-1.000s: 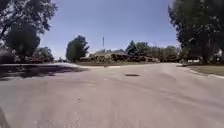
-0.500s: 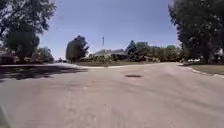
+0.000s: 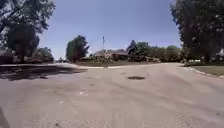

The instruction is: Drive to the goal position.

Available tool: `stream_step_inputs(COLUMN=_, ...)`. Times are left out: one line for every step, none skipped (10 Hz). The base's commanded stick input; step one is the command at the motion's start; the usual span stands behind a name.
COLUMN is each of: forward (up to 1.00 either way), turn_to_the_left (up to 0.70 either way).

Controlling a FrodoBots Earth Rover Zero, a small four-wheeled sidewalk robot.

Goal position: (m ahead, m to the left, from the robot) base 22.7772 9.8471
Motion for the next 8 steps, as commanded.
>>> stream_step_inputs(forward=0.7, turn_to_the_left=0.0)
stream_step_inputs(forward=0.7, turn_to_the_left=0.0)
stream_step_inputs(forward=0.7, turn_to_the_left=0.0)
stream_step_inputs(forward=0.7, turn_to_the_left=0.0)
stream_step_inputs(forward=0.7, turn_to_the_left=0.0)
stream_step_inputs(forward=0.7, turn_to_the_left=0.0)
stream_step_inputs(forward=0.7, turn_to_the_left=0.0)
stream_step_inputs(forward=0.7, turn_to_the_left=0.0)
